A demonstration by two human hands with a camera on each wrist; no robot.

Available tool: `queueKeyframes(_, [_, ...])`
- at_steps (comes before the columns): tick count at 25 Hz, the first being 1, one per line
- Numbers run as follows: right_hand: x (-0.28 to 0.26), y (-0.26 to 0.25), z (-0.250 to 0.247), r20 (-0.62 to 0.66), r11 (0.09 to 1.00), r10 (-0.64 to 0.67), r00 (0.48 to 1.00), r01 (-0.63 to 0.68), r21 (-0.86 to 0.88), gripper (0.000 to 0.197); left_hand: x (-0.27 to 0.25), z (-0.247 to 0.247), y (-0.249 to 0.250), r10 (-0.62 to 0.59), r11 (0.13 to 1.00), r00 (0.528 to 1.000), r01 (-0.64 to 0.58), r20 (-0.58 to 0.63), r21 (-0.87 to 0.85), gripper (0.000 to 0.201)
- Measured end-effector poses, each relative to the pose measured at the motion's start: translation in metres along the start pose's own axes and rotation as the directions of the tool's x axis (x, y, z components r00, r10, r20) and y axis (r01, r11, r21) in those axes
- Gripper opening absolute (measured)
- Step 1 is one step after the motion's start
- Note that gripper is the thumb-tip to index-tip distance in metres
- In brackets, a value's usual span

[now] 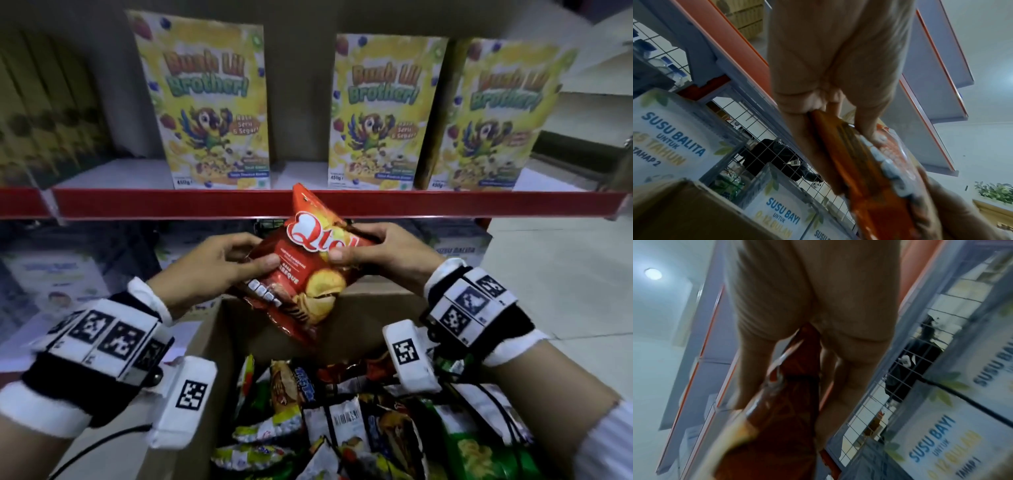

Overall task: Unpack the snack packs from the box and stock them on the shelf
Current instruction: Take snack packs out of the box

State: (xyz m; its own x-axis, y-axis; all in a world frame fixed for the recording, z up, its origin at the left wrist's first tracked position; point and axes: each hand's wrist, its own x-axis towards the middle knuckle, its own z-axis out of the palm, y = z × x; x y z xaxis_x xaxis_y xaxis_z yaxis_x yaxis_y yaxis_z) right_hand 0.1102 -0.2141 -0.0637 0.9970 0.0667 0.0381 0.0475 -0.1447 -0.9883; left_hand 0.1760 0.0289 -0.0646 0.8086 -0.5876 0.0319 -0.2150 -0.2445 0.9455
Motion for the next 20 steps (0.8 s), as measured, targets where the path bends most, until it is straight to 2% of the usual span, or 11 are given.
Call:
queueKeyframes(2, [0.000, -0.006, 0.001, -0.038, 1.000, 0.011, 0.999, -0.011, -0.017, 0.037, -0.005, 0.000, 0.004, -0.076, 0.997, 0.992, 0.079, 0.096, -0.025, 0.097])
queueKeyframes(3, [0.001, -0.005, 0.002, -0.040, 1.000, 0.024, 0.999, -0.024, -0.004, 0.036, -0.007, 0.001, 0.004, -0.106, 0.993, 0.985, 0.113, 0.138, -0.045, 0.104])
queueKeyframes(5, [0.002, 0.001, 0.008, -0.002, 0.998, 0.054, 0.999, -0.054, 0.011, 0.039, -0.009, 0.001, 0.003, -0.115, 0.991, 0.981, 0.125, 0.154, -0.057, 0.094])
queueKeyframes(8, [0.008, 0.019, 0.017, 0.197, 0.980, 0.200, 0.960, -0.199, -0.022, 0.042, -0.010, -0.016, -0.004, -0.144, 0.989, 0.988, 0.142, 0.062, 0.034, 0.066])
queueKeyframes(10, [0.010, 0.038, 0.023, 0.272, 0.903, 0.403, 0.874, -0.330, -0.276, 0.051, -0.015, -0.034, -0.010, -0.200, 0.978, 0.980, 0.200, -0.009, 0.056, 0.069])
queueKeyframes(11, [0.010, 0.050, 0.028, 0.238, 0.808, 0.497, 0.834, -0.345, -0.477, 0.055, -0.018, -0.041, -0.014, -0.225, 0.973, 0.974, 0.226, -0.034, 0.038, 0.078])
queueKeyframes(13, [0.009, 0.079, 0.043, 0.178, 0.577, 0.575, 0.799, -0.242, -0.780, 0.056, -0.022, -0.051, -0.023, -0.252, 0.967, 0.965, 0.253, -0.075, 0.001, 0.100])
queueKeyframes(14, [0.008, 0.092, 0.054, 0.199, 0.513, 0.582, 0.788, -0.167, -0.842, 0.054, -0.022, -0.053, -0.027, -0.250, 0.968, 0.965, 0.249, -0.081, -0.023, 0.106])
queueKeyframes(17, [0.001, 0.121, 0.084, 0.310, 0.535, 0.607, 0.732, -0.087, -0.840, 0.056, -0.022, -0.055, -0.032, -0.268, 0.962, 0.960, 0.262, -0.080, -0.082, 0.113])
queueKeyframes(19, [-0.002, 0.131, 0.099, 0.360, 0.512, 0.610, 0.706, -0.004, -0.859, 0.061, -0.020, -0.055, -0.031, -0.285, 0.956, 0.954, 0.276, -0.093, -0.100, 0.104])
queueKeyframes(20, [-0.002, 0.135, 0.103, 0.371, 0.478, 0.586, 0.720, 0.061, -0.876, 0.059, -0.020, -0.054, -0.030, -0.291, 0.953, 0.951, 0.279, -0.107, -0.116, 0.094])
